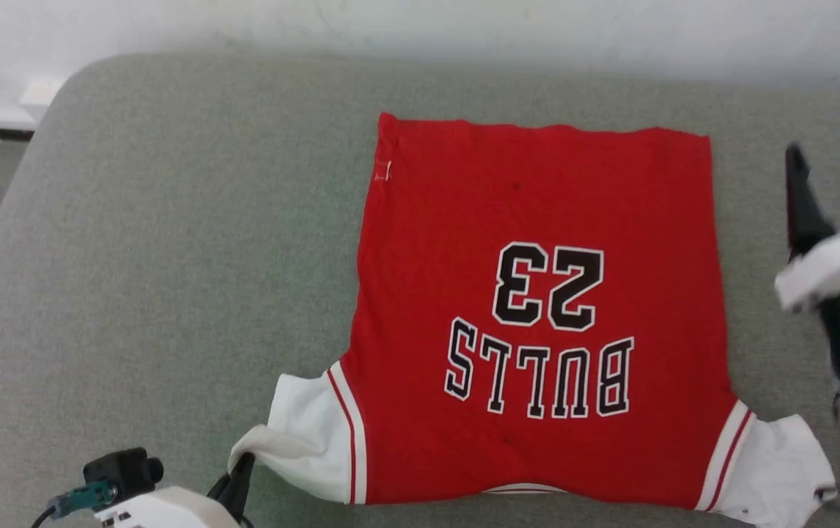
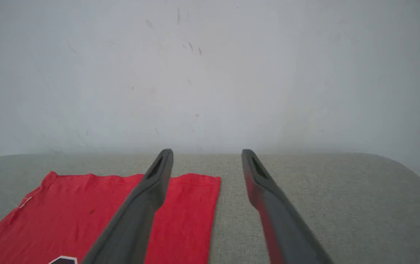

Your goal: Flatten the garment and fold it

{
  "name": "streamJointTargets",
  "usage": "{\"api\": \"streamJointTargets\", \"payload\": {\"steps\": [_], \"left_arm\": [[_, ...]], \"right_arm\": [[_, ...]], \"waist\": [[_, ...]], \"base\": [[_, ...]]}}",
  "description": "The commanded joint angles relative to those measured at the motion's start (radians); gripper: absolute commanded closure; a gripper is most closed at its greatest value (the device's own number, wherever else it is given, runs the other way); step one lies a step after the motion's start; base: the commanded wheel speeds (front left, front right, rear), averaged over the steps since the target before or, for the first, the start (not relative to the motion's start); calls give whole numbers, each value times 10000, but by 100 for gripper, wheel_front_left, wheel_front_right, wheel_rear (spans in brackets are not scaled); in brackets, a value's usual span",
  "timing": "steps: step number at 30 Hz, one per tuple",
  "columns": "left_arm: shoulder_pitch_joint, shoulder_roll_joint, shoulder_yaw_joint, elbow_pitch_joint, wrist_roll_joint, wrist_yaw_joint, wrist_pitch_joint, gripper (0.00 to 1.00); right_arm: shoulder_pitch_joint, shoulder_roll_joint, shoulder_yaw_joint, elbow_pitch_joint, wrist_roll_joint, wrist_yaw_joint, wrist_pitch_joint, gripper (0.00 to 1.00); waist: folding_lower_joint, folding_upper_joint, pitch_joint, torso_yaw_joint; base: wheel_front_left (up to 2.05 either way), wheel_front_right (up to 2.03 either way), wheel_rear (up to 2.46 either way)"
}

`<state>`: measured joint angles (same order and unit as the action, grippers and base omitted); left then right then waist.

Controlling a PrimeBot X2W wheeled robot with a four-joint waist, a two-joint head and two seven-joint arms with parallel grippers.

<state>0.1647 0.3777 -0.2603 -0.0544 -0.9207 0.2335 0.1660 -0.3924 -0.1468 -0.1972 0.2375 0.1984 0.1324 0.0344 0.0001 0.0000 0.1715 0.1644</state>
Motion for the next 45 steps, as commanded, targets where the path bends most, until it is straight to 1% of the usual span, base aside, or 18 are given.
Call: {"api": "streamJointTargets", "payload": {"steps": [1, 4, 6, 10, 14, 19, 26, 27, 28, 30, 31, 33, 35, 37, 40, 42, 43, 45], "left_arm": [[-244, -75, -25, -51, 102, -88, -72, 100], [-572, -180, -121, -55, 165, -165, -129, 100], [-794, -258, -166, -10, 228, -216, -226, 100], [-1141, -484, -288, 135, 227, -390, -376, 100], [-1449, -676, -408, 312, 215, -587, -503, 100], [-1693, -879, -432, 504, 125, -827, -725, 100], [-1834, -1000, -461, 749, 84, -1017, -928, 100], [-1841, -1013, -463, 779, 77, -1031, -949, 100], [-1841, -1023, -470, 815, 71, -1045, -963, 100], [-1825, -1032, -483, 877, 59, -1065, -979, 100], [-1811, -1031, -489, 908, 57, -1069, -984, 100], [-1781, -1027, -486, 953, 57, -1073, -1018, 100], [-1725, -1012, -472, 988, 59, -1065, -1056, 100], [-1620, -979, -424, 993, 45, -1027, -1093, 100], [-1364, -849, -334, 965, 45, -907, -1098, 100], [-1150, -743, -286, 894, 42, -814, -1061, 100], [-1040, -687, -272, 842, 46, -764, -1032, 100], [-832, -585, -270, 731, 58, -670, -954, 100]], "right_arm": [[-583, -145, -2, 379, -91, -17, -28, 0], [-1908, -473, 8, 1470, -205, -17, 216, 0], [-2713, -609, 6, 2227, -247, -17, 568, 0], [-4097, -901, -76, 3517, -641, -17, 1609, 0], [-5138, -1089, -429, 4470, -1237, -17, 2838, 0], [-5959, -1115, -1199, 5120, -2226, -17, 4321, 0], [-6472, -1003, -1704, 5157, -3584, -17, 6295, 0], [-6482, -970, -1758, 5131, -3696, -17, 6562, 5], [-6471, -912, -1794, 5097, -3746, -17, 6789, 43], [-6390, -832, -1843, 4925, -3772, -17, 6962, 87], [-6296, -803, -1858, 4813, -3744, -17, 6900, 100], [-5984, -730, -1882, 4538, -3615, -17, 6503, 100], [-5503, -641, -1973, 4213, -3430, -17, 5677, 100], [-4941, -468, -1976, 3834, -3151, -17, 4468, 100], [-3892, -197, -1686, 3213, -2705, -17, 2123, 100], [-3125, -32, -1684, 2861, -2377, -17, 643, 100], [-2741, 59, -1775, 2694, -2210, -17, 28, 100], [-1900, 244, -2078, 2394, -1935, -17, -866, 100]], "waist": [[-1, 0, 667, 368], [-1, 0, 1225, 615], [-1, 0, 1546, 752], [-1, 0, 2193, 1013], [-1, 0, 2703, 1254], [-1, 0, 3122, 1468], [-1, 0, 3435, 1540], [-1, 0, 3431, 1541], [-1, 0, 3398, 1537], [-1, 0, 3308, 1520], [-1, 0, 3234, 1502], [-1, 0, 3050, 1456], [-1, 0, 2786, 1390], [-1, 0, 2481, 1288], [-1, 0, 1885, 1045], [-1, 0, 1460, 867], [-1, 0, 1267, 789], [-1, 0, 803, 647]], "base": [[0, 0, 0], [0, 0, 0], [0, 0, 0], [0, 0, 0], [0, 0, 0], [0, 0, 0], [0, 0, 0], [0, 0, 0], [0, 0, 0], [0, 0, 0], [0, 0, 0], [0, 0, 0], [0, 0, 0], [0, 0, 0], [0, 0, 0], [0, 0, 0], [0, 0, 0], [0, 0, 0]]}}
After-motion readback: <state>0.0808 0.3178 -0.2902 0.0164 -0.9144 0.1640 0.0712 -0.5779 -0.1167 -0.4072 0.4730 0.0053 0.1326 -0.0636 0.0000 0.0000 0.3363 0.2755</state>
